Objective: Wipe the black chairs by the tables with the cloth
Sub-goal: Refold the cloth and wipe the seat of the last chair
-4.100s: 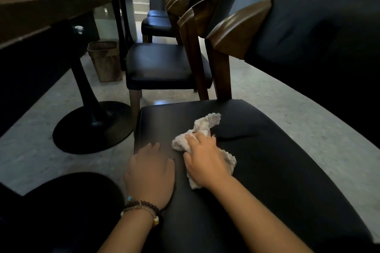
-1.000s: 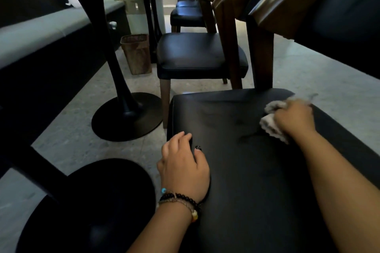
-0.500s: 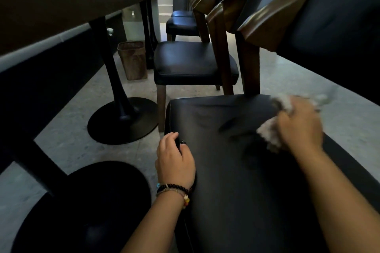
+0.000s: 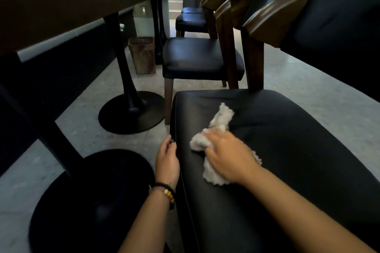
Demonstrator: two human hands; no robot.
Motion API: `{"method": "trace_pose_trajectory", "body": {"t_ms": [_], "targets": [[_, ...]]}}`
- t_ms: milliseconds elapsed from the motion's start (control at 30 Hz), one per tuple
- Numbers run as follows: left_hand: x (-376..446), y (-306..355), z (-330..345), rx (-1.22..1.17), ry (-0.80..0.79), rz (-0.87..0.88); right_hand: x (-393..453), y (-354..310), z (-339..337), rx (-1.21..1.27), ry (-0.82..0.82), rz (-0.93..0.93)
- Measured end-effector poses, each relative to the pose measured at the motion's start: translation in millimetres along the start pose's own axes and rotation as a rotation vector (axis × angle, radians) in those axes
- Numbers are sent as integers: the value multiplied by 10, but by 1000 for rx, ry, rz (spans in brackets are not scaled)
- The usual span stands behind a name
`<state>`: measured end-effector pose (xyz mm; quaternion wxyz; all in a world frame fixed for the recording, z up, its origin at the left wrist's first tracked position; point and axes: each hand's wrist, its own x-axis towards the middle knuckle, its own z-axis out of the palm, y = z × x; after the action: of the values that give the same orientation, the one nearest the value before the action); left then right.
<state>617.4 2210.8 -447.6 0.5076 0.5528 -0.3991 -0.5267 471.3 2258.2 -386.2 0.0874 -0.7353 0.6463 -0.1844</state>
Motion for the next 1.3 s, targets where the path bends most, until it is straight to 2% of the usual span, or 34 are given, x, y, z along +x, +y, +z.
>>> {"method": "trace_pose_trajectory", "body": {"t_ms": [100,133,233,300,333,400,467,567,633,700,800,900,1067,1167,1300], "targets": [[-125,-192,-77,-55,-90,-45,59,103,53,31,-4,-40],[-146,-210,-95,-56,-109,-51,201,239,11,25,4,38],[-225,-227,-170,-61,-187,-77,646,702,-261,-57,57,501],[-299,-230,-215,-74,-215,-98,858,815,-305,-161,115,633],[-339,-219,-221,-72,-213,-98,956,757,-264,-179,120,630],[-406,-195,-204,-31,-187,-69,1021,472,-146,-57,124,534],[-447,-169,-173,2,-151,-34,906,145,11,48,111,327],[-457,-167,-141,0,-126,-1,420,-225,252,31,86,-78],[-452,-182,-132,-23,-109,5,339,-231,291,26,32,-190],[-439,-202,-132,-50,-89,-19,583,-145,241,47,32,-123],[-437,-228,-143,-67,-101,-42,1115,-66,161,52,-10,92],[-432,-242,-174,-42,-105,-39,1287,-104,240,-54,68,170],[-401,-198,-210,107,-94,12,491,-222,251,-17,33,20],[-325,-111,-199,216,-31,11,-183,-333,207,-32,0,-22],[-184,104,5,383,44,25,-909,-367,97,-10,71,-19]]}}
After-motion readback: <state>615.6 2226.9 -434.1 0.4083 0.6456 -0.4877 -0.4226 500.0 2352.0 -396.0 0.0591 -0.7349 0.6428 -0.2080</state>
